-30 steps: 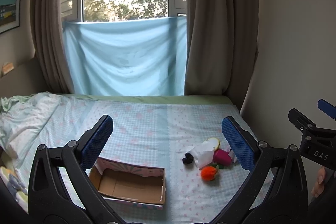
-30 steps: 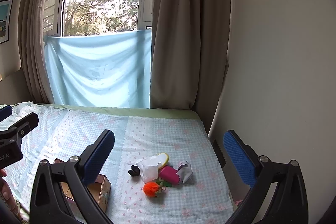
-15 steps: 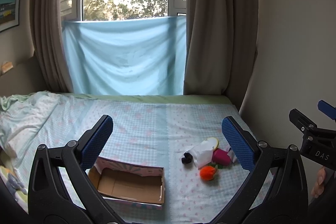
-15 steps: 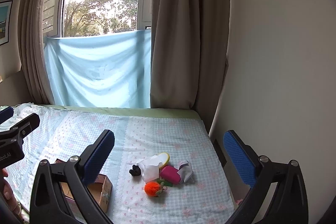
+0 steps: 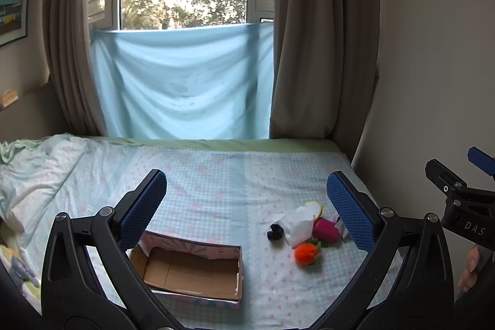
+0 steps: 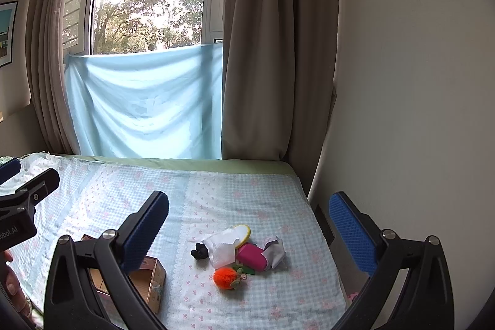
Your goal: Organize soft objects
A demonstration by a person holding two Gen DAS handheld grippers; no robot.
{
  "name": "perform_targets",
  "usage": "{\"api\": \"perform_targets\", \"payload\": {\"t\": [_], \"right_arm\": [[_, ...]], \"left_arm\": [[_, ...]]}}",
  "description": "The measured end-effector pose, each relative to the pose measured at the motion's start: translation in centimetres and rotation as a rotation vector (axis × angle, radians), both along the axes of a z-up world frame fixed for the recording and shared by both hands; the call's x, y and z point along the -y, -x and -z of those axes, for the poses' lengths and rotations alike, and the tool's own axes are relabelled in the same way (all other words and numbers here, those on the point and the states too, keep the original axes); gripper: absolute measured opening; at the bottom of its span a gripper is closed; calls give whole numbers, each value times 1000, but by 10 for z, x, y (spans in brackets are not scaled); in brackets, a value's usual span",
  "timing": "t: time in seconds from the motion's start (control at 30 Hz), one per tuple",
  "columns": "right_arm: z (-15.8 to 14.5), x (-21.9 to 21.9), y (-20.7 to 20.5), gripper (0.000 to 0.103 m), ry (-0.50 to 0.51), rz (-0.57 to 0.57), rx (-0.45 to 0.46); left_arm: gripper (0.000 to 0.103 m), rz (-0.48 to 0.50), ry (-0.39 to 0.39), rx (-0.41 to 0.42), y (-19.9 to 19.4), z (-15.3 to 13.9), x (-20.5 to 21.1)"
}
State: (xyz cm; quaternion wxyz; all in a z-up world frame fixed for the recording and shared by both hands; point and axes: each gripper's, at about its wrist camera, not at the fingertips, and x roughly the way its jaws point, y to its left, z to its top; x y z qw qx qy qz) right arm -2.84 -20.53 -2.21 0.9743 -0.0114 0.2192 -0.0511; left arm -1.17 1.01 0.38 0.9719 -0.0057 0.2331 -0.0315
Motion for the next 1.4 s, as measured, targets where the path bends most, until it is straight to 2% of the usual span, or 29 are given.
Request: {"api": "perform_targets", "payload": {"t": [0.3,0.47,0.6,0.77,0.93,1.2,1.4], "right_arm": [[6,10,-17,103,-27,-3,-54],[26,40,-44,103,-51,-3,-117],[55,70,-70,103,-73,5,-171],[110,99,-106,103,-96,-9,-269],[173,124,-143,103,-176,2,-347],[286,155,-212,103,-295,54,-440],[363,169,-236,103,-422,128,-514]], "left_arm": [[103,12,16,-62,-24,10,3],[103,12,37,-138,-57,39,20],[103,32,40,-210,-84,73,46],[103,90,57,-319,-123,131,86],[103,164,64,-420,-166,198,120],[103,295,-2,-521,-241,315,162],[103,335,3,-593,-286,393,174]]}}
